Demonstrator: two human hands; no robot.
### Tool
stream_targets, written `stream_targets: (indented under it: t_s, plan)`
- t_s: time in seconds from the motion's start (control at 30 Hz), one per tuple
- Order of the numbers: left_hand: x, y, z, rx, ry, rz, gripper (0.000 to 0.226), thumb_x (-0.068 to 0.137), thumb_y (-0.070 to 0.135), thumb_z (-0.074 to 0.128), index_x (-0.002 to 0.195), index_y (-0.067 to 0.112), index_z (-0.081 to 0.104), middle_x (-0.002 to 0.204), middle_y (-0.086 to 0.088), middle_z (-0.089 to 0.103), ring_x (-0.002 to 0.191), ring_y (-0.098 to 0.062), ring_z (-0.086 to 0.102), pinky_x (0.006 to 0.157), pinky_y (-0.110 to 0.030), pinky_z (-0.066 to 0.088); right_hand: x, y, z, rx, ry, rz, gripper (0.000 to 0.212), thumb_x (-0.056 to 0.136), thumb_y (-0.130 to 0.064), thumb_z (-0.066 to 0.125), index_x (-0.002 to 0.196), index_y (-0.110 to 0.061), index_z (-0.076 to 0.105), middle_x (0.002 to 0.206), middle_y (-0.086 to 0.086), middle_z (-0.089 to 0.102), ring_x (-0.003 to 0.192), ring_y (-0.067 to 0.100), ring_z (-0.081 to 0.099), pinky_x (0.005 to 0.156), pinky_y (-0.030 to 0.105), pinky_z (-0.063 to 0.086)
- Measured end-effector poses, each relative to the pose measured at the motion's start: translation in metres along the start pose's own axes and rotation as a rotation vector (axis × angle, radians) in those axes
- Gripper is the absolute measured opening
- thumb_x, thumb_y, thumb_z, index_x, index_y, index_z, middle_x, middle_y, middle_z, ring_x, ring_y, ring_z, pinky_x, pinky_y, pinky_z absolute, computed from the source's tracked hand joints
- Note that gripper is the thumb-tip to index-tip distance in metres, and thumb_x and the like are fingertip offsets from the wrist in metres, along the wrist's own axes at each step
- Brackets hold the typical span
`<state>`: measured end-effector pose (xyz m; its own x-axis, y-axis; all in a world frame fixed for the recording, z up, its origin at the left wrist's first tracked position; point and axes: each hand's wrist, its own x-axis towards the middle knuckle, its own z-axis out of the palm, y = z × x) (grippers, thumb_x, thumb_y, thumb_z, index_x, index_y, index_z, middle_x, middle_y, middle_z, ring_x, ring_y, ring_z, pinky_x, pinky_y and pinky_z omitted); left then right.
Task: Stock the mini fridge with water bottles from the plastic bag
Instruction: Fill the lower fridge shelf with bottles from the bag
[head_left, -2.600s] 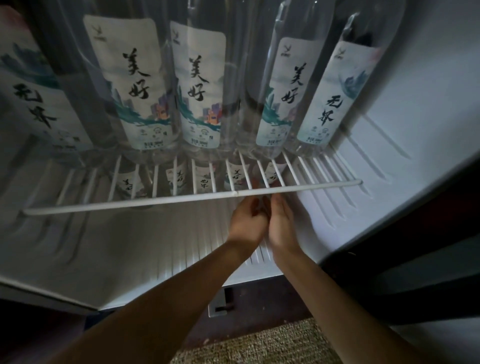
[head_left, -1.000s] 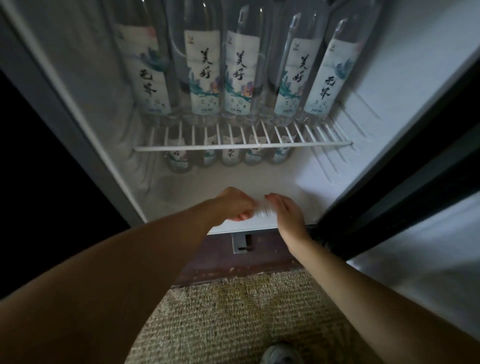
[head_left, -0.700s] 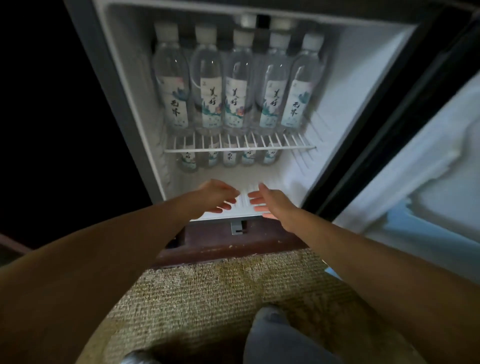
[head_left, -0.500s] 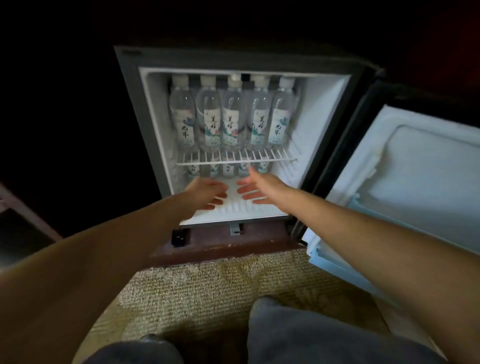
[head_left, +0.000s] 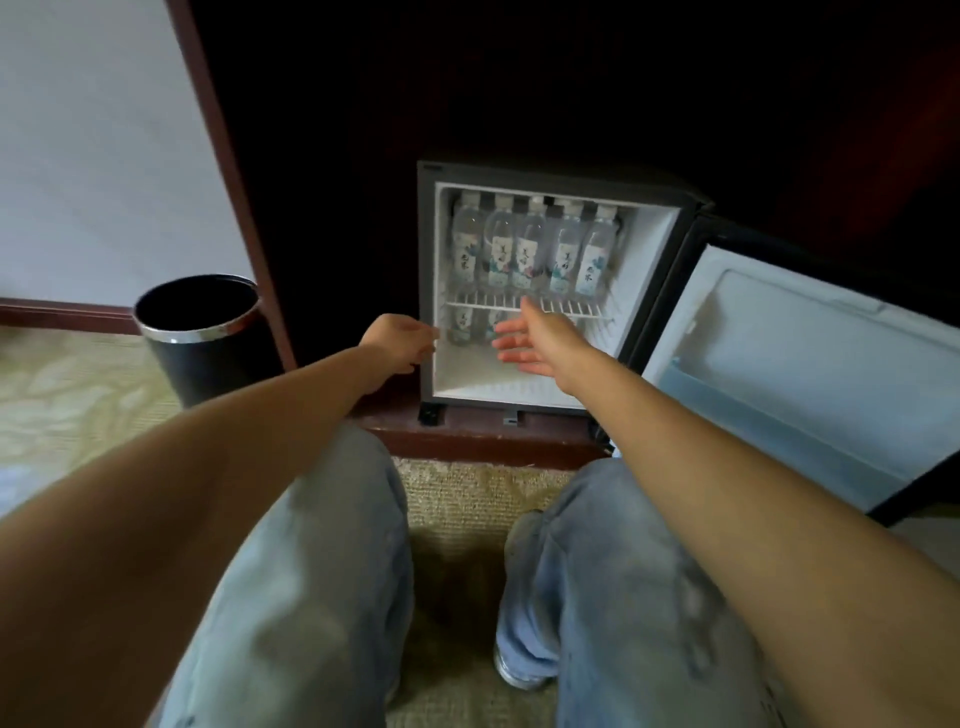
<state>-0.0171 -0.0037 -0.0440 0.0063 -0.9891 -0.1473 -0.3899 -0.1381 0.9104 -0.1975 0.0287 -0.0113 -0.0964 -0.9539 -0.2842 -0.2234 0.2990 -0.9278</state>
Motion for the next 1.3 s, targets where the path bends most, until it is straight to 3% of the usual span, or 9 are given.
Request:
stream_targets:
  t_s: [0.1, 0.2, 0.3, 0.43, 0.7, 0.83, 1.03, 1.2, 1.3]
  plan:
    - [-0.006, -0.011, -0.026, 0.003, 0.079, -0.019, 0.026, 0.094, 0.025, 0.057, 0.110, 0.005, 0.066, 0.095, -0.004, 0.065, 0.079, -0.016, 0.059, 0.068, -0.025, 0.049, -0.004, -0.017, 0.029, -0.022, -0.006, -0.038, 0.055, 0.104, -0.039, 0.027, 0.115, 0.000, 0.064, 0.108, 0.016, 0.068, 0.064, 0.013, 0.058, 0.046, 0.013, 0.044]
    - [-0.004, -0.022, -0.041, -0.008, 0.164, -0.037, 0.024, 0.095, 0.021, 0.056, 0.107, 0.004, 0.068, 0.090, -0.006, 0.066, 0.073, -0.018, 0.059, 0.071, -0.032, 0.052, 0.002, -0.023, 0.057, -0.040, -0.036, -0.033, 0.054, 0.104, -0.037, 0.027, 0.114, 0.003, 0.063, 0.082, 0.010, 0.064, 0.059, 0.011, 0.054, 0.034, 0.010, 0.036]
    - [-0.005, -0.037, -0.058, 0.053, 0.250, -0.068, 0.018, 0.093, 0.019, 0.057, 0.089, 0.007, 0.069, 0.093, -0.019, 0.069, 0.078, -0.029, 0.062, 0.081, -0.046, 0.054, 0.018, -0.018, 0.089, -0.045, -0.063, -0.001, 0.052, 0.104, -0.039, 0.026, 0.108, -0.005, 0.065, 0.075, 0.003, 0.062, 0.062, 0.012, 0.055, 0.051, 0.019, 0.039]
    - [-0.020, -0.060, -0.102, 0.186, 0.363, -0.138, 0.019, 0.088, 0.016, 0.057, 0.072, 0.017, 0.066, 0.083, -0.012, 0.069, 0.074, -0.029, 0.064, 0.076, -0.042, 0.056, 0.031, -0.024, 0.141, -0.161, -0.186, -0.079, 0.049, 0.103, -0.040, 0.029, 0.111, -0.006, 0.063, 0.088, 0.003, 0.065, 0.079, 0.018, 0.058, 0.078, 0.031, 0.043]
    - [-0.083, -0.101, -0.205, 0.180, 0.433, -0.368, 0.018, 0.090, 0.010, 0.057, 0.099, -0.001, 0.067, 0.092, -0.016, 0.065, 0.078, -0.025, 0.057, 0.066, -0.031, 0.050, 0.013, -0.036, 0.221, -0.232, -0.444, -0.167, 0.048, 0.103, -0.038, 0.029, 0.113, -0.005, 0.061, 0.094, 0.008, 0.065, 0.086, 0.021, 0.058, 0.082, 0.032, 0.042]
    - [-0.121, -0.127, -0.233, 0.171, 0.471, -0.421, 0.020, 0.089, 0.006, 0.055, 0.103, -0.001, 0.067, 0.091, -0.013, 0.063, 0.079, -0.023, 0.056, 0.060, -0.026, 0.047, -0.001, -0.038, 0.264, -0.230, -0.519, -0.130, 0.048, 0.103, -0.037, 0.029, 0.114, -0.003, 0.060, 0.081, 0.006, 0.064, 0.072, 0.018, 0.057, 0.079, 0.032, 0.044]
    - [-0.168, -0.183, -0.276, 0.183, 0.562, -0.494, 0.016, 0.086, 0.002, 0.055, 0.086, 0.015, 0.063, 0.079, -0.008, 0.054, 0.073, -0.021, 0.049, 0.065, -0.027, 0.041, -0.043, -0.025, 0.364, -0.350, -0.660, -0.132, 0.041, 0.102, -0.037, 0.031, 0.105, -0.007, 0.060, 0.077, 0.003, 0.061, 0.064, 0.013, 0.054, 0.064, 0.026, 0.043]
    - [-0.181, -0.218, -0.310, 0.328, 0.550, -0.537, 0.031, 0.085, 0.001, 0.053, 0.065, 0.023, 0.041, 0.076, -0.002, 0.045, 0.074, -0.019, 0.044, 0.061, -0.026, 0.032, -0.068, -0.004, 0.427, -0.481, -0.755, -0.124, 0.033, 0.101, -0.032, 0.036, 0.100, -0.010, 0.060, 0.076, 0.000, 0.061, 0.085, 0.019, 0.058, 0.091, 0.037, 0.049]
    - [-0.164, -0.226, -0.322, 0.318, 0.550, -0.494, 0.025, 0.086, 0.001, 0.052, 0.072, 0.020, 0.046, 0.076, -0.001, 0.046, 0.064, -0.016, 0.043, 0.056, -0.024, 0.032, -0.062, 0.000, 0.453, -0.497, -0.718, -0.169, 0.030, 0.100, -0.029, 0.038, 0.098, -0.010, 0.061, 0.078, 0.000, 0.061, 0.082, 0.017, 0.058, 0.084, 0.034, 0.050]
